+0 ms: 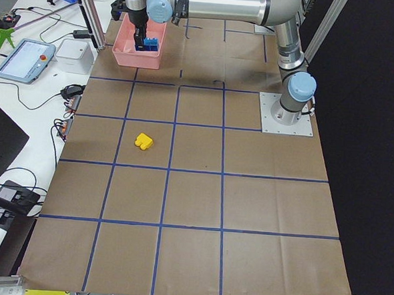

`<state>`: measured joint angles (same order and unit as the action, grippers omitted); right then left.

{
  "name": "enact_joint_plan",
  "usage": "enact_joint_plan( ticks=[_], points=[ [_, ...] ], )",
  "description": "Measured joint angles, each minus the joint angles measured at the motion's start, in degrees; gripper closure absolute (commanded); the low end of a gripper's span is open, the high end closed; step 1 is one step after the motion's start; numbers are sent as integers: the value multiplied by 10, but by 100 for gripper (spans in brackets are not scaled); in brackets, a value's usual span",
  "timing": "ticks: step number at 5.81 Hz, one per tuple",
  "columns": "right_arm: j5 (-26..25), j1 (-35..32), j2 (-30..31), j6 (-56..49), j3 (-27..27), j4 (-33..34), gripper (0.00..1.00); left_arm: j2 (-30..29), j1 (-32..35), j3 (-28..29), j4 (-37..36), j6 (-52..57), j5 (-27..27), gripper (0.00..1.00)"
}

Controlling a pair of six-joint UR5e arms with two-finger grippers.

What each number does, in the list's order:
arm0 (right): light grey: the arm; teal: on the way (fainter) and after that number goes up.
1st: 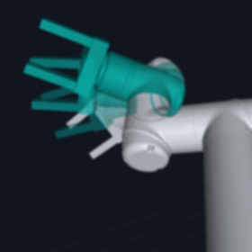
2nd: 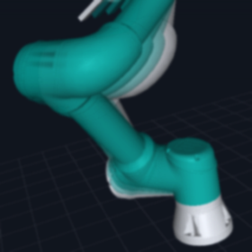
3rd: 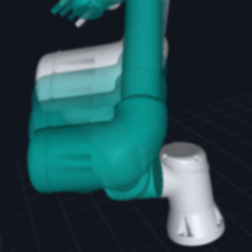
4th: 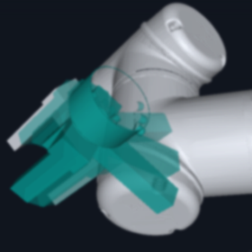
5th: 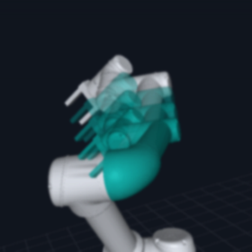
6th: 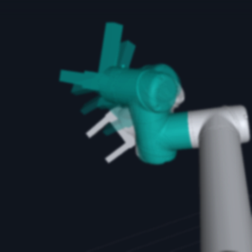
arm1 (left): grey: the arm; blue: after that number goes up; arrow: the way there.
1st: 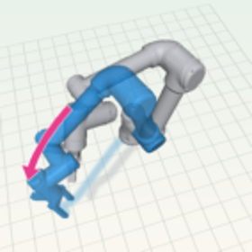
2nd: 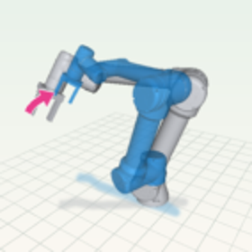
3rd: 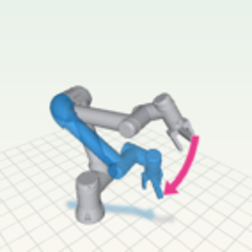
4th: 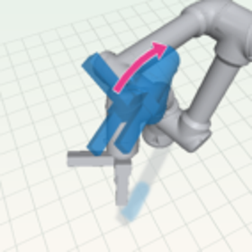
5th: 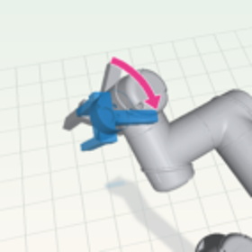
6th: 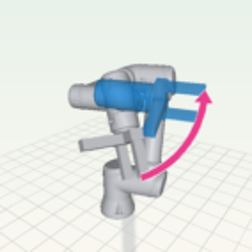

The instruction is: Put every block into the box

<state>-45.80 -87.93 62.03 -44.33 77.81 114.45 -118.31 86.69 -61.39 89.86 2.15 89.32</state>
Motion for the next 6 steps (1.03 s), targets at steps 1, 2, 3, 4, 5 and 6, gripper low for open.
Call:
enact_joint_plan(
  ticks=[1,2,3,4,5,6],
  points=[
    [-1,-9,-19,-1,-22,-3,0,-6,0,0,-3,-7,-2,82],
    [-4,-11,-24,-3,-28,-4,0,-12,1,2,-5,-13,-3,82],
    [-22,-9,-21,-8,-25,-6,0,-21,9,4,-17,-29,-4,82],
    [-87,2,-14,-15,-21,-9,0,-33,30,12,-35,-60,-5,82],
    [-190,19,0,-19,-18,-12,0,-51,58,34,-44,-106,-5,82],
    [-283,40,19,-17,-15,-17,0,-77,94,67,-46,-165,-6,82]
  ],
)
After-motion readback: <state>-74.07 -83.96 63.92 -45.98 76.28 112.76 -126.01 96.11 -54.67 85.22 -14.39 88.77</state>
